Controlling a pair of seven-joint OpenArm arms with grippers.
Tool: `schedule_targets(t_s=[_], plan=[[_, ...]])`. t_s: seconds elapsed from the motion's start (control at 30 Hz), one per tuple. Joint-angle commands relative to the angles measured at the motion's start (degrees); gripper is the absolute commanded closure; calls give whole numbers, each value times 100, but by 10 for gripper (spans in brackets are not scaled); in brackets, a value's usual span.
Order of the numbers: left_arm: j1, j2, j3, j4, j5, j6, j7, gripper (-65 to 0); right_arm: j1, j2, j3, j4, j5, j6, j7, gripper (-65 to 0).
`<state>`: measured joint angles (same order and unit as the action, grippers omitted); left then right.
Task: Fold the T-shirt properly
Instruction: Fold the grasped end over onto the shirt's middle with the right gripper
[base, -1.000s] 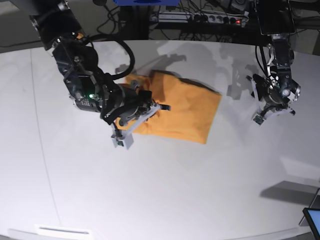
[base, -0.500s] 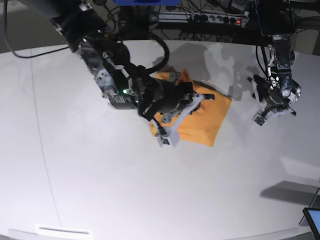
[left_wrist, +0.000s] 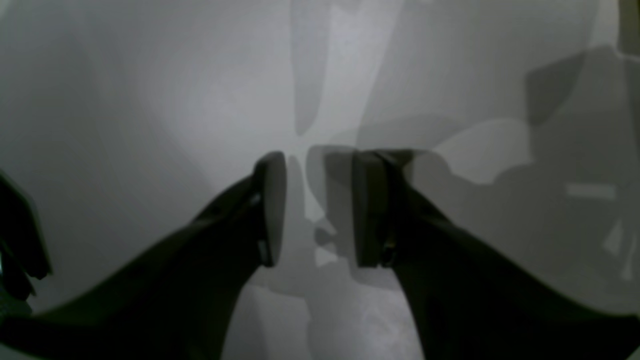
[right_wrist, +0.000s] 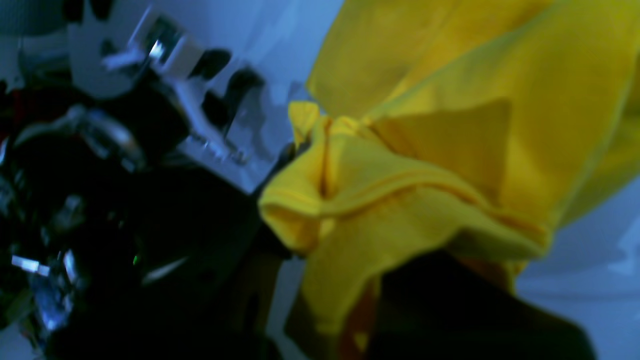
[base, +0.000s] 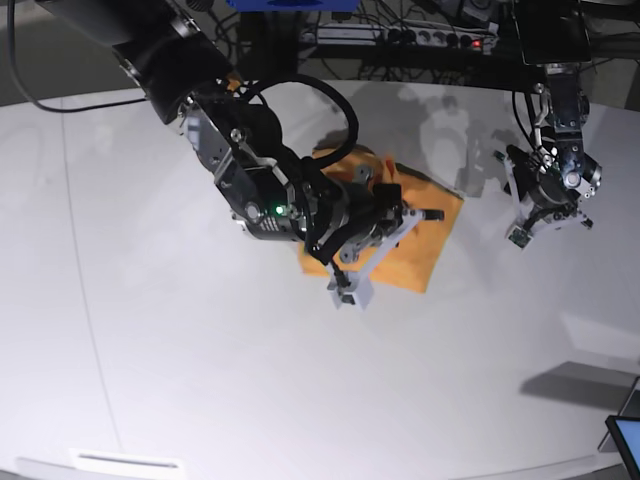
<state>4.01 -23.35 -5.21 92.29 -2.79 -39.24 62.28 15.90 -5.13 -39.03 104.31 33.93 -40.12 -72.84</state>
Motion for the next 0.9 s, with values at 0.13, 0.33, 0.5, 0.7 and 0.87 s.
schedule_targets(t_s=[0.13,0.33,0.5,0.7,0.87], plan=[[236,-34,-2,314,-51,-76,141,-225,243,-134,-23,-291,40,12,185,0],[447,-157,7,402,-42,-76,132,-225,577,-142,-884,-572,48,12,264,0],[606,-227,-46,402,-42,-76,80,-225,656,-151,-999,-844,57,12,440,0],[1019,-254,7,384,-42,-76,-386,-225,849,-151,-1007,-1143,532,12,493,0],[1309,-254,-37,384,-42,-76,-589,-225,1078,-151,-1016,-1135,822,12,484,0]])
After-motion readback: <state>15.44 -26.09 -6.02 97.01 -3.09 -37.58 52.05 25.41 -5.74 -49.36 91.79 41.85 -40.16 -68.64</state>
